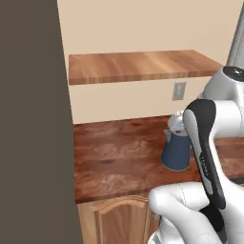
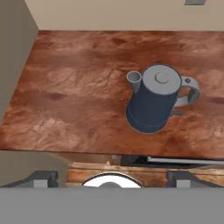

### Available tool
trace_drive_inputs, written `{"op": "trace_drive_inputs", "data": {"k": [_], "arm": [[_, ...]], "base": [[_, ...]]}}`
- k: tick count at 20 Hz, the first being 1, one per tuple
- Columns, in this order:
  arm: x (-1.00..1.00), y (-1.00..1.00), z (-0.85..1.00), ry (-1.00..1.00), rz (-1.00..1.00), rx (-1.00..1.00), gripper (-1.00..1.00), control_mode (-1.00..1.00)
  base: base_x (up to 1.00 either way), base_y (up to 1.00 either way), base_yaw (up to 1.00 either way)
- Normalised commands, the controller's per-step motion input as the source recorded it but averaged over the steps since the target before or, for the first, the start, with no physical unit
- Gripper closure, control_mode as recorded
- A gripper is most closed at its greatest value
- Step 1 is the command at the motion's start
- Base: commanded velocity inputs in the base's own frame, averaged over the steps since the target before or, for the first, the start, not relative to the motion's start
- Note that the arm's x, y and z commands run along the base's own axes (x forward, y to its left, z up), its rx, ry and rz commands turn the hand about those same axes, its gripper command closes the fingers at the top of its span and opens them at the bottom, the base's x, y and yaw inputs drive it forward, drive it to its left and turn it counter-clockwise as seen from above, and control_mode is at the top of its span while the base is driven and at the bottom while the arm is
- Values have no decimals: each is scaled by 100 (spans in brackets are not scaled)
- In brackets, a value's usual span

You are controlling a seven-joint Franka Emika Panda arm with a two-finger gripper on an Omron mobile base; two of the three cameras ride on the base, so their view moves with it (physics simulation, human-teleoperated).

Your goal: Navigate to the microwave.

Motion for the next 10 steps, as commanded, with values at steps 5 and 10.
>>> {"op": "trace_drive_inputs", "data": {"k": [5, 10], "arm": [[-14, -23, -4, -2, 0, 2, -100, 100], [0, 0, 0, 0, 0, 0, -100, 100]], "base": [[-47, -58, 0], [-84, -100, -15]]}}
